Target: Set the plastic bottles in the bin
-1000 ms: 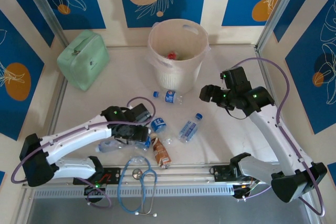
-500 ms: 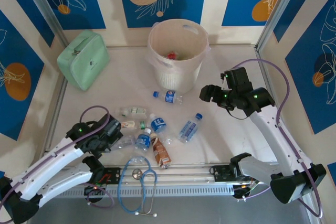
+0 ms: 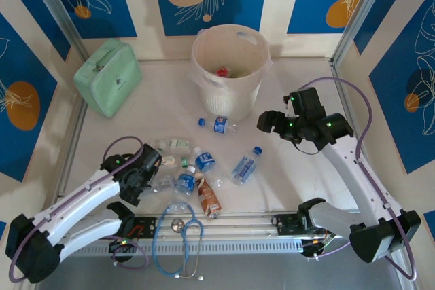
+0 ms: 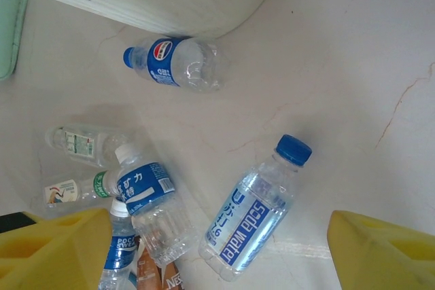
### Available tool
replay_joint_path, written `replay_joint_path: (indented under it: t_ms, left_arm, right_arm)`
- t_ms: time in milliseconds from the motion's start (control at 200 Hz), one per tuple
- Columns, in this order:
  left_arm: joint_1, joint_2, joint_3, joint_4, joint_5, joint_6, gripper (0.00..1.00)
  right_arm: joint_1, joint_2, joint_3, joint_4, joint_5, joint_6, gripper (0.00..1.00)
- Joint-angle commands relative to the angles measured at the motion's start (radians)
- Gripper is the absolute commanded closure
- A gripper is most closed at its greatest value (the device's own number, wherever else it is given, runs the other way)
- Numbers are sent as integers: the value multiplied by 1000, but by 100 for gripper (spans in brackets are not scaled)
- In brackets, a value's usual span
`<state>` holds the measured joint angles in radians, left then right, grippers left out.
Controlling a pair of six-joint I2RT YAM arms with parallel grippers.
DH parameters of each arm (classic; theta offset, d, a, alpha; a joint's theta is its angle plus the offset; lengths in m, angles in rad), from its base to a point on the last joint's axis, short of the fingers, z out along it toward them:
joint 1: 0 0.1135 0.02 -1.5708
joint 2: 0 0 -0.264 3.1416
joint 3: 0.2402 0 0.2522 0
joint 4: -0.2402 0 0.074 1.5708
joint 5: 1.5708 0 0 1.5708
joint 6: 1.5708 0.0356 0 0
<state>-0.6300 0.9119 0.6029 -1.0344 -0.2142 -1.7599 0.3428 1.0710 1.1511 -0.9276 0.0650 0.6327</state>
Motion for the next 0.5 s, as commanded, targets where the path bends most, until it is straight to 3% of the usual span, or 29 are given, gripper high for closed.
replay_joint_path:
  t_ms: [0, 285, 495]
  left_arm:
    - [13, 49, -9, 43, -8, -41, 10]
    - [42, 173, -67, 223, 21, -13, 10]
    - [51, 242, -52, 256, -11, -7, 15]
  right_arm:
    - [-5, -3, -7, -1, -20, 0, 17]
    - [-13, -5, -10, -18, -14, -1, 17]
    - [-20, -4, -2, -29, -11, -2, 17]
